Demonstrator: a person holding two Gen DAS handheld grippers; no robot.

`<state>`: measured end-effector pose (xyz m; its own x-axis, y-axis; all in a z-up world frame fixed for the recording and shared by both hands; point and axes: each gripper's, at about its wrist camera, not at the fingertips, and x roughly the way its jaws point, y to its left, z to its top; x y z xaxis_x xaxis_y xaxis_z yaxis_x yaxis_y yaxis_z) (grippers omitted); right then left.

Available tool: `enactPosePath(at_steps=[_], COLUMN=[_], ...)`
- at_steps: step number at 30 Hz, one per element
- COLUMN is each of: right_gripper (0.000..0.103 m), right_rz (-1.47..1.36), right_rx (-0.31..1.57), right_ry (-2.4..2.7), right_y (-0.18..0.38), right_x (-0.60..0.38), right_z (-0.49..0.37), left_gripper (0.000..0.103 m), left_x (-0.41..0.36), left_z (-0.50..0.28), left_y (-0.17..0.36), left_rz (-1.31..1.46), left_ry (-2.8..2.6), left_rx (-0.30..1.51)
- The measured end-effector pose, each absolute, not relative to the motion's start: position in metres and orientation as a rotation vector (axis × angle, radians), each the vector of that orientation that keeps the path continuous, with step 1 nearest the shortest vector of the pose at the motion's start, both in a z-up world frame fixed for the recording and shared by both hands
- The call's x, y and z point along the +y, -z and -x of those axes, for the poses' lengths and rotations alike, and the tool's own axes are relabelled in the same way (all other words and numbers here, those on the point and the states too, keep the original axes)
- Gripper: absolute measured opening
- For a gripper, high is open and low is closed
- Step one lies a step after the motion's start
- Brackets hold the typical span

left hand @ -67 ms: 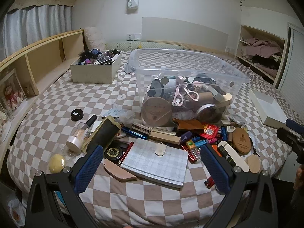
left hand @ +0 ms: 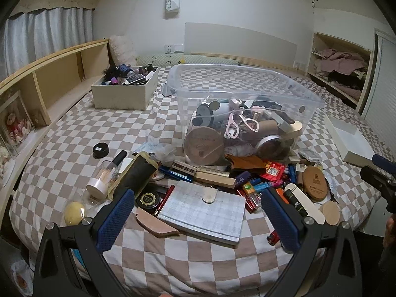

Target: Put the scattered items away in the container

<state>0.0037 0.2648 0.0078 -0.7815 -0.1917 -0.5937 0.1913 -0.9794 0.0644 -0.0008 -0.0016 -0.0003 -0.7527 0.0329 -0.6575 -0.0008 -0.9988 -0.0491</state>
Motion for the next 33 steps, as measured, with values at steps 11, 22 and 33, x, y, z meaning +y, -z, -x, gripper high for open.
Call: enactPosePath(at_steps=[11,22,33], right_gripper=[0.102,0.102,0.102], right_rz=[-0.948,-0.957,-0.958], right_rx=[-0.013,0.012,0.005], right_ry=[2.781,2.779,2.787], right_y=[-0.0069,-0.0063,-0.0028], right_x=[0.2646,0.2627,0.2595], right_z=[-0.0026,0.0003,-0.0048], left_gripper=[0.103,0.103,0.103], left_x=[-0.0008,-0.0013,0.0005], left_z=[-0.0023,-0.0016,-0.0008], left_y=[0.0015,0.0027,0.0039], left_rz=[1.095,1.109,1.116], left_ry=[-2.928,-2.915,-2.906], left_rx=[-0.038,-0.059,-0.061])
